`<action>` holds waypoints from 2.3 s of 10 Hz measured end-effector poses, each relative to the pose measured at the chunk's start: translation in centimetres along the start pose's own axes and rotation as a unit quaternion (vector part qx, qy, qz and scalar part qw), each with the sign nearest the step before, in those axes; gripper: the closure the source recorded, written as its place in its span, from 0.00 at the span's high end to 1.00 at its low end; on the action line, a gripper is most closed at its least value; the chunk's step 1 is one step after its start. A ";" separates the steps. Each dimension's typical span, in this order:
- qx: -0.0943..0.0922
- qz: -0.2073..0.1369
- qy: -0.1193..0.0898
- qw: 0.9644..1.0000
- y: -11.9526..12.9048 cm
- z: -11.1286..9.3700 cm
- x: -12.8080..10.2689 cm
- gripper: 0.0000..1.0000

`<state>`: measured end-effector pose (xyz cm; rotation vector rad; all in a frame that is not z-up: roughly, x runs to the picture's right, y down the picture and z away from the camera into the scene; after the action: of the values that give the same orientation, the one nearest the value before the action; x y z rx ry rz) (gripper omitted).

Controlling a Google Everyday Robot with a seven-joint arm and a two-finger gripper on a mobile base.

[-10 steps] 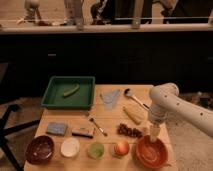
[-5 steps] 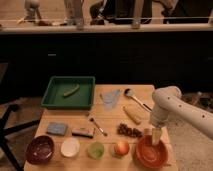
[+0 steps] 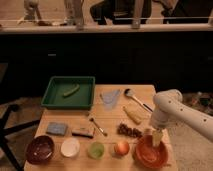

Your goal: Stack bowls on top of each other

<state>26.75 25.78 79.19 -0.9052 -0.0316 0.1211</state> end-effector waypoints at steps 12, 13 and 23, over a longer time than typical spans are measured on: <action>0.022 0.008 0.011 1.000 -1.3 -1.5 0.5 0.13; 0.031 0.016 0.007 0.999 -1.7 -2.2 1.0 0.13; 0.121 0.054 -0.020 0.991 -2.1 -10.3 3.1 0.13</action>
<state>30.86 16.82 74.42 -0.6613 -0.0047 0.2389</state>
